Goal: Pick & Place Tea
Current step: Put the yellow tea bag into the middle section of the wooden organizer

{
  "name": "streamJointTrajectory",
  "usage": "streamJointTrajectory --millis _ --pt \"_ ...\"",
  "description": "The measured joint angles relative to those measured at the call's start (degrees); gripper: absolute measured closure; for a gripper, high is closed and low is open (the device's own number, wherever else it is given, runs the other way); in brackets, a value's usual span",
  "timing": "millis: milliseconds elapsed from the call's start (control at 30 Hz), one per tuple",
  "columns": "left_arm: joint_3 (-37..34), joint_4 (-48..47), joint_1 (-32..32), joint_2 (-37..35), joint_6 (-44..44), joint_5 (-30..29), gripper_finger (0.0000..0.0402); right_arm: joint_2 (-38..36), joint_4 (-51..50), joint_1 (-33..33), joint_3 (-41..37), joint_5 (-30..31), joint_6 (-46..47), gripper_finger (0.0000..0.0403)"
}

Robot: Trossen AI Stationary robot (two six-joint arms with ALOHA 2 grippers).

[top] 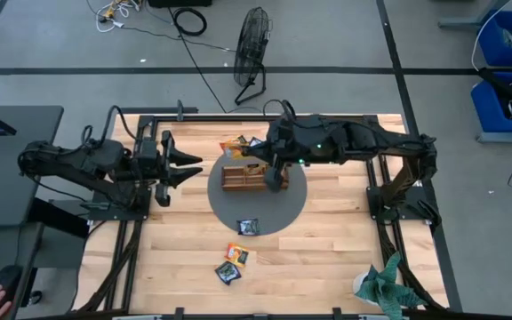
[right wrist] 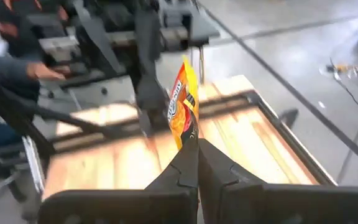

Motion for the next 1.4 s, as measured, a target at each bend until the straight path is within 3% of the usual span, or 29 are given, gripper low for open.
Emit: streamJointTrajectory --millis 367,633,1000,1400 --pt "0.0 -16.1 0.0 -2.8 -7.5 -2.2 0.0280 0.8 -12.5 -8.4 0.0 -8.1 -1.5 0.0403" --pt "0.0 -18.1 0.0 -3.9 -8.9 -5.3 0.0280 3.3 -17.0 -15.8 0.0 -15.6 -6.0 0.0403" --pt "0.0 -19.3 0.0 -4.2 -8.9 -8.6 0.0280 11.7 -22.4 -20.7 0.0 -19.5 -15.5 0.0403" --pt "0.0 -19.7 0.1 -4.1 -10.4 -10.2 0.0280 22.6 -28.8 -20.7 0.0 -17.9 -26.0 0.0403"
